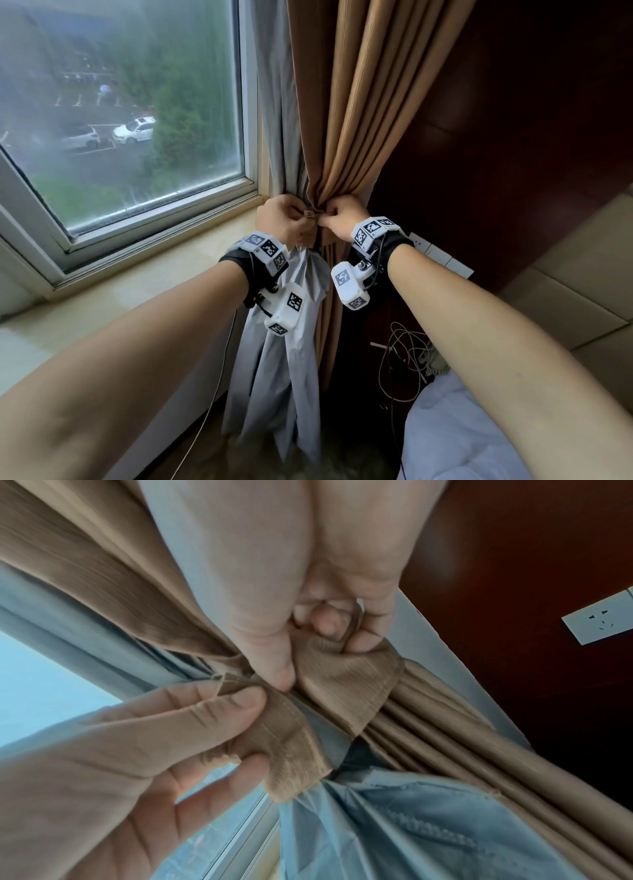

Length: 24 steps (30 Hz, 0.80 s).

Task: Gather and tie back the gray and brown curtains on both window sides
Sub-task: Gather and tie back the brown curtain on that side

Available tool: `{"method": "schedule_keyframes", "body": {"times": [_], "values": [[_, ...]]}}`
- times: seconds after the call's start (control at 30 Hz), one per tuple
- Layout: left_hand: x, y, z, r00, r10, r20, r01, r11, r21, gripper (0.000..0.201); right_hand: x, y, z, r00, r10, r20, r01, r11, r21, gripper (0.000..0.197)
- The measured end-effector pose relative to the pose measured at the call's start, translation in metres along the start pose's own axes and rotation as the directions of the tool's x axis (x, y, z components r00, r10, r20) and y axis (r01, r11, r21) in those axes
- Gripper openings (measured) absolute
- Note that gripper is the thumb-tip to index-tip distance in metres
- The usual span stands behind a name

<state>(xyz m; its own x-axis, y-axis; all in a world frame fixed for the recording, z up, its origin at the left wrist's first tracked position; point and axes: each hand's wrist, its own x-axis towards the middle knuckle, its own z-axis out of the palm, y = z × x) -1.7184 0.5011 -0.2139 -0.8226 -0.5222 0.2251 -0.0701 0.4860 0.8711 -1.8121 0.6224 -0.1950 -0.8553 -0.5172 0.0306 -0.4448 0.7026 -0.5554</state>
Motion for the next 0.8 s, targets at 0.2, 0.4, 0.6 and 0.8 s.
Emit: {"method": "schedule_keyframes", "body": {"times": [0.2,0.4,0.6,0.8], "values": [[-0.002,0.004,0.011,0.994,-0.011,-0.107,0.02,0.996,0.085,0.023,0.001,0.004,-0.005,0.998,0.01,0.054,-0.012,0.999,0.04,0.03],[0.004,0.003,0.017,0.978,-0.092,-0.185,0.109,0.99,0.084,0.028,-0.001,0.001,-0.005,0.988,0.058,0.143,-0.084,0.978,0.19,0.022],[0.006,0.006,0.018,0.964,-0.167,-0.206,0.178,0.983,0.037,0.025,-0.004,-0.003,-0.007,0.988,0.068,0.138,-0.093,0.978,0.186,0.023],[0.009,0.012,0.019,0.946,-0.26,-0.192,0.282,0.955,0.094,0.021,-0.008,-0.009,-0.005,0.99,0.062,0.127,-0.084,0.982,0.169,0.022]]}}
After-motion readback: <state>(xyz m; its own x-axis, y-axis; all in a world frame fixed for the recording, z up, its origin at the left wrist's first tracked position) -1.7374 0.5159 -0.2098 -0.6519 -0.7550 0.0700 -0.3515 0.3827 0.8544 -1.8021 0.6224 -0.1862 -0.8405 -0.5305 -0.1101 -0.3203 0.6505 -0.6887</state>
